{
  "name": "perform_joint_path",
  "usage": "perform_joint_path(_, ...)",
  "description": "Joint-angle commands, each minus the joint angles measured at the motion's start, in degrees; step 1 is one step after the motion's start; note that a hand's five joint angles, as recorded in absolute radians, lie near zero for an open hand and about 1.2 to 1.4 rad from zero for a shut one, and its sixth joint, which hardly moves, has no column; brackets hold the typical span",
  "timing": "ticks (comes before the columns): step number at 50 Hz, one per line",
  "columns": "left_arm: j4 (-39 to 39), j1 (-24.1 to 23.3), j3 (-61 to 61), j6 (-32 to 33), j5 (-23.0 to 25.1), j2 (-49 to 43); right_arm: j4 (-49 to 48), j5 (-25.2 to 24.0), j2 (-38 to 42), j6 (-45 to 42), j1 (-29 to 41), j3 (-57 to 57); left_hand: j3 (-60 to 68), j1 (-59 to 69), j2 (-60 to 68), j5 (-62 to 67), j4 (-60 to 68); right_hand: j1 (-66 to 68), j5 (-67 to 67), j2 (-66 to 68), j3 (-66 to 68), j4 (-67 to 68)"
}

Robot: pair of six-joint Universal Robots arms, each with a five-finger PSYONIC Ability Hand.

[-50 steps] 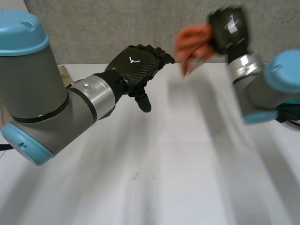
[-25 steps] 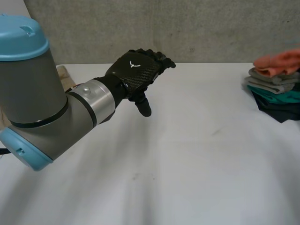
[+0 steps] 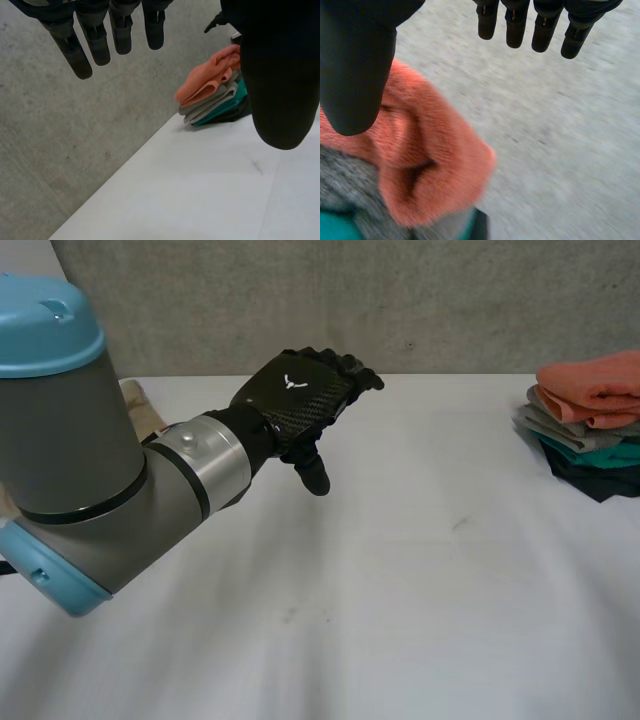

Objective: Fold the laundry.

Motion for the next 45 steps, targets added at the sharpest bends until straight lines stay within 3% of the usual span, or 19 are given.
perform_joint_path(1, 0.1, -0.4, 0.6, -0.7, 0.1, 2.5, 17.2, 13.9, -8.7, -9.9, -5.8, 0.7, 3.7, 4.2, 3.7, 3.5, 3.8, -3.0, -2.9, -2.2, -2.1, -2.5)
perform_joint_path(7, 1.9, -0.4, 2.3, -3.7, 0.1, 4.4, 20.5, 24.2, -13.5, -22.1, -5.1, -2.2, 3.7, 4.2, 3.7, 3.5, 3.8, -3.0, -2.9, -2.2, -2.1, -2.5)
perform_joint_path(11, 4.4, 0.4, 3.9, -5.7, -0.4, 7.0, 17.7, 27.5, -17.4, -23.4, 2.6, -2.2, 3.5, 4.0, 3.5, 3.3, 3.7, -3.0, -2.9, -2.2, -2.1, -2.5)
perform_joint_path(16, 6.1, 3.4, 6.4, -5.8, -6.0, 9.4, 6.9, 25.2, -25.2, -19.8, 13.3, 5.2, 3.7, 4.2, 3.7, 3.5, 3.8, -3.0, -2.9, -2.2, -2.1, -2.5)
perform_joint_path(19, 6.1, 9.3, 7.1, -4.8, -11.4, 9.1, 2.7, 21.4, -28.0, -18.8, 17.2, 10.7, 4.4, 4.8, 4.3, 4.2, 4.5, -3.0, -2.9, -2.2, -2.1, -2.5)
perform_joint_path(21, 6.1, 15.0, 6.3, -2.2, -14.6, 7.9, 0.1, 16.1, -28.7, -18.8, 21.6, 15.7, 4.4, 4.9, 4.3, 4.2, 4.5, -3.0, -2.9, -2.2, -2.1, -2.5)
perform_joint_path(26, 6.4, 23.3, 3.9, 7.3, -16.6, 0.7, -0.1, 9.6, -28.7, -19.1, 29.1, 23.6, 4.7, 5.2, 4.7, 4.5, 4.8, -3.0, -2.9, -2.2, -2.1, -2.5)
perform_joint_path(32, 13.1, 30.6, 5.5, 19.3, -15.7, -14.8, 7.7, 10.0, -24.0, -21.6, 32.3, 28.3, 4.9, 5.4, 4.8, 4.7, 5.0, -3.0, -2.9, -2.2, -2.1, -2.5)
perform_joint_path(35, 16.3, 34.0, 7.4, 22.3, -14.1, -21.2, 11.7, 10.2, -20.9, -24.2, 32.3, 28.9, 4.9, 5.4, 4.8, 4.7, 5.0, -3.0, -2.9, -2.2, -2.1, -2.5)
perform_joint_path(40, 19.9, 37.5, 13.8, 26.7, -4.8, -34.3, 14.0, 11.0, -18.8, -28.5, 32.3, 30.9, 4.9, 5.4, 4.8, 4.7, 5.0, -3.0, -2.9, -2.2, -2.1, -2.5)
perform_joint_path(45, 20.2, 38.1, 20.2, 27.3, 0.1, -42.1, 14.0, 12.0, -18.6, -30.6, 32.3, 33.1, 6.9, 7.4, 6.8, 6.7, 7.0, -3.0, -2.9, -2.2, -2.1, -2.5)
